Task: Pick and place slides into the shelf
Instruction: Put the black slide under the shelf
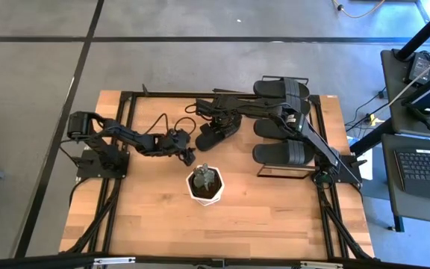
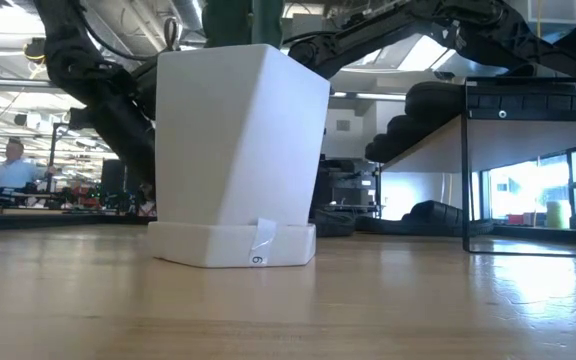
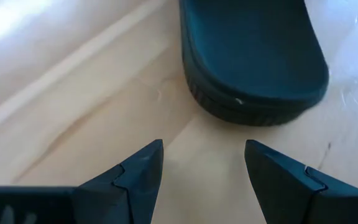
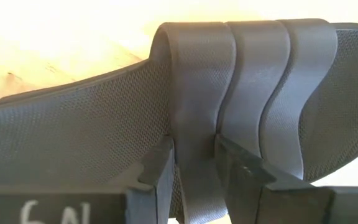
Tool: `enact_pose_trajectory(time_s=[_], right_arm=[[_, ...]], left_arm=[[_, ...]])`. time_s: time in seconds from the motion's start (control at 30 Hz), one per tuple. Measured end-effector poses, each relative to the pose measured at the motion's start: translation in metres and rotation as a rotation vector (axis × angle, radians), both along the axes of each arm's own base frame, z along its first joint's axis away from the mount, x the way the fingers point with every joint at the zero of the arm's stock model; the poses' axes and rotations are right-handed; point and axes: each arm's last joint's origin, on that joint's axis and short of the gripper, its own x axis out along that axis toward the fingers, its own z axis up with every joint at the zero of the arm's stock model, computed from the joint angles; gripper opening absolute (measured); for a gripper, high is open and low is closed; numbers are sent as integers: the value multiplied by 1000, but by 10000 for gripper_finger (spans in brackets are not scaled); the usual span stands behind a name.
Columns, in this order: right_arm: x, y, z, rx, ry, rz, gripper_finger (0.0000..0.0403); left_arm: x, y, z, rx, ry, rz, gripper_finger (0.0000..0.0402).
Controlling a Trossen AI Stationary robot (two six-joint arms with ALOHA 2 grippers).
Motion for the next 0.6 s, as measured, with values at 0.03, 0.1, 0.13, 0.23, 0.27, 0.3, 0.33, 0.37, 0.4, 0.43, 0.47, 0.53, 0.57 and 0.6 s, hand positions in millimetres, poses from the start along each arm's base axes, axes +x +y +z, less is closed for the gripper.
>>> enact_pose_trajectory(time_s=[0.03, 0.1, 0.13, 0.23, 0.27, 0.3, 0.33, 0.37, 0.4, 0.43, 0.47, 0.53, 0.57, 0.6], right_arm=[[0, 0, 0, 0, 1, 10, 115], [0, 1, 0, 15, 1, 27, 115], [0, 1, 0, 27, -1, 30, 115], [-1, 3, 0, 43, 9, 30, 115], [-2, 4, 0, 45, 15, 31, 115], [-2, 5, 0, 57, 22, 34, 115], [-2, 7, 0, 62, 26, 37, 115], [-2, 8, 0, 65, 32, 40, 115], [-2, 10, 0, 67, 36, 41, 115], [-2, 10, 0, 67, 38, 43, 115], [-2, 11, 0, 67, 38, 44, 115], [-2, 12, 0, 63, 36, 45, 115], [-1, 12, 0, 61, 34, 45, 115], [-1, 12, 0, 60, 32, 44, 115]], left_arm=[[0, 0, 0, 9, -2, 8, 218], [0, 2, 1, 21, -7, 32, 218], [0, 4, 1, 23, -10, 52, 218], [-2, 10, 1, 32, -12, 94, 218], [-2, 12, 1, 33, -12, 104, 218], [-3, 14, 1, 37, -11, 116, 218], [-3, 16, 1, 38, -11, 125, 218], [-4, 18, 1, 39, -13, 135, 218], [-4, 21, 2, 39, -18, 144, 218], [-4, 23, 2, 40, -28, 151, 218], [-4, 24, 3, 39, -38, 156, 218], [-3, 26, 3, 20, -53, 145, 218], [-3, 26, 3, 1, -58, 125, 218], [-3, 26, 3, -16, -61, 107, 218]])
